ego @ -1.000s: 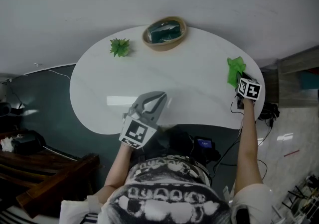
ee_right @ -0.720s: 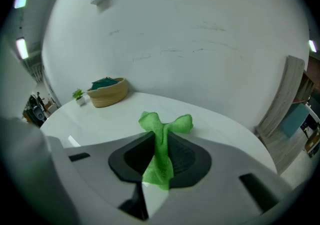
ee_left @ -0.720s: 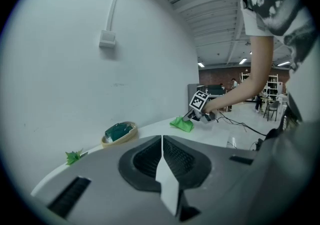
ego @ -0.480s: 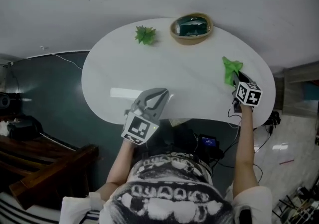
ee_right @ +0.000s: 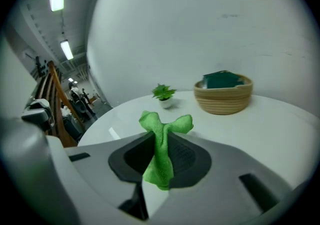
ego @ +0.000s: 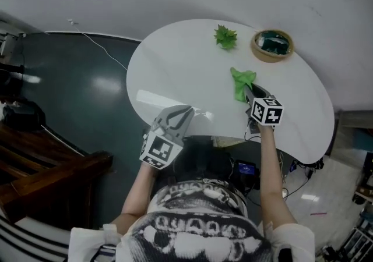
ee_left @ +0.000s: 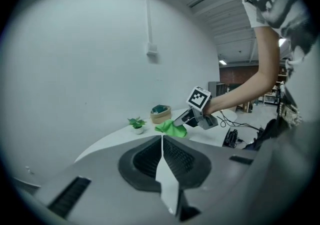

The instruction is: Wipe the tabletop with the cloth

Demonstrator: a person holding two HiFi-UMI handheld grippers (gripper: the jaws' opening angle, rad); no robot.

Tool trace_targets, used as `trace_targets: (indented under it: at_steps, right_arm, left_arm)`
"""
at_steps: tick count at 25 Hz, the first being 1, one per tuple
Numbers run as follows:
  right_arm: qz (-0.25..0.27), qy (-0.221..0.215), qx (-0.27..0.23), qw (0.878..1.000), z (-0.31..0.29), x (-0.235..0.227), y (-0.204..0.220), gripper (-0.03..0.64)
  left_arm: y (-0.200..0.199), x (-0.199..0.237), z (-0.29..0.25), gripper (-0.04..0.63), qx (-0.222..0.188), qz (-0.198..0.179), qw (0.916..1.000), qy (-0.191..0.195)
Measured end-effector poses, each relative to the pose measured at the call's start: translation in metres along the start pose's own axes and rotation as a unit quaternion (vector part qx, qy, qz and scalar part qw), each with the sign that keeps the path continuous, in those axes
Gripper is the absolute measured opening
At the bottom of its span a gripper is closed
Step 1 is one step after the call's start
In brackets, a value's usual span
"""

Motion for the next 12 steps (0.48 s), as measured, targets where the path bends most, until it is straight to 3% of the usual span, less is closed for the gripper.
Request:
trace_targets:
  at_steps: [6, 12]
  right_arm:
    - [0.037, -0.086, 0.016, 0.995, -0.073, 0.127, -0.009, 0.078]
    - [0.080, -0.156, 0.040, 0.984, -0.128, 0.229, -0.009, 0.078]
  left_arm:
    - [0.041, 0.040, 0.067, 0.009, 0.010, 0.022, 0.9981, -0.057]
    - [0.077, 0.069, 0.124, 0.009, 0.016, 0.059, 0.9902, -0.126]
Point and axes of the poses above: the fingertips, and each gripper's own axes: z backward along the fingers, x to its left, y out of its underside, the point moved 8 cm from there along z, backward along the fingers, and after that the axes turned 2 degrees about -x, right-handed, at the moved point
